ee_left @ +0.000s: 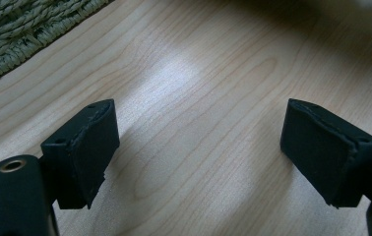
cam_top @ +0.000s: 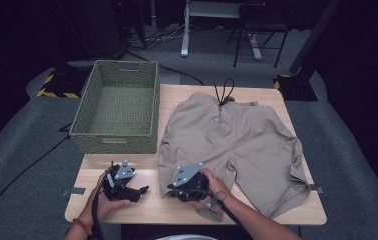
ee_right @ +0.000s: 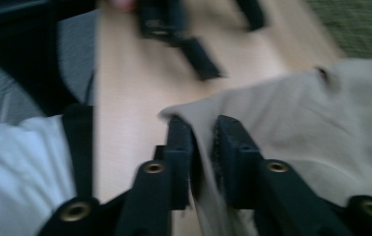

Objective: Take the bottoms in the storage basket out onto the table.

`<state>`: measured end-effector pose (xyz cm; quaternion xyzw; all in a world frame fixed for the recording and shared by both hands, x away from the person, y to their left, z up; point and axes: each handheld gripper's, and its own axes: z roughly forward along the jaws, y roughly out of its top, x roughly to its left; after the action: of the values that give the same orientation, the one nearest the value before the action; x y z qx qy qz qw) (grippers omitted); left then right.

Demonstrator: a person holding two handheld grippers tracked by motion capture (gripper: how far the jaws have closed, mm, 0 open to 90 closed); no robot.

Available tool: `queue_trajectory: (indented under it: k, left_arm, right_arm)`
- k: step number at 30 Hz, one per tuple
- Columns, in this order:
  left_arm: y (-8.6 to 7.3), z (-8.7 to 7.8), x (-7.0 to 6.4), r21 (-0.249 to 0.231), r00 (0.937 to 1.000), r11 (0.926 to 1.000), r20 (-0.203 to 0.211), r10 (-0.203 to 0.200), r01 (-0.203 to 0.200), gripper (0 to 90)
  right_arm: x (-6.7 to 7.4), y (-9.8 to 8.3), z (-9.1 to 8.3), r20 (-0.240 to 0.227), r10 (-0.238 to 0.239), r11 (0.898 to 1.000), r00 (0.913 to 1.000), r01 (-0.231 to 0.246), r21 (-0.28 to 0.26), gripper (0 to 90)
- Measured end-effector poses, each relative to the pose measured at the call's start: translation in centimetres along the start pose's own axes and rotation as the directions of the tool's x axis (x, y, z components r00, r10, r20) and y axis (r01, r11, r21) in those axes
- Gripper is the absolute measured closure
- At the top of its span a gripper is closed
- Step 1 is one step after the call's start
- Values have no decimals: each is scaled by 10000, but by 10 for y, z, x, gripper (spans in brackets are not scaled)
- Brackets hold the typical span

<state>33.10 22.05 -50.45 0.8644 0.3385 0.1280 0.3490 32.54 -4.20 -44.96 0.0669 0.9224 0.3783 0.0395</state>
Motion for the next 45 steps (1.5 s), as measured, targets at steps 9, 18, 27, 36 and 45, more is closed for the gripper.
queue_trajectory:
  k: [9,18,27,36,45]
  left_arm:
    - [4,-5,-2,-47,9981,9993,504,-356,358,182]
    - [43,-17,-43,-1112,9875,9871,952,1258,-1150,205]
    - [60,23,-57,-180,9611,9826,2054,1848,-1851,351]
    - [49,32,-50,501,9623,9773,1922,1927,-2057,406]
    - [34,20,-34,334,9720,9844,1678,1646,-1725,442]
  right_arm:
    - [24,5,-14,-522,-318,9957,9981,271,-885,369]
    - [-24,-81,-141,4052,1528,9847,9014,-1043,-1392,426]
    - [-59,-237,-238,6903,4656,8475,5538,-5038,-1675,471]
    - [-58,-283,-228,6239,5256,7903,5783,-6034,-1064,735]
    - [-34,-234,-207,5331,4758,8623,6996,-4904,-1261,722]
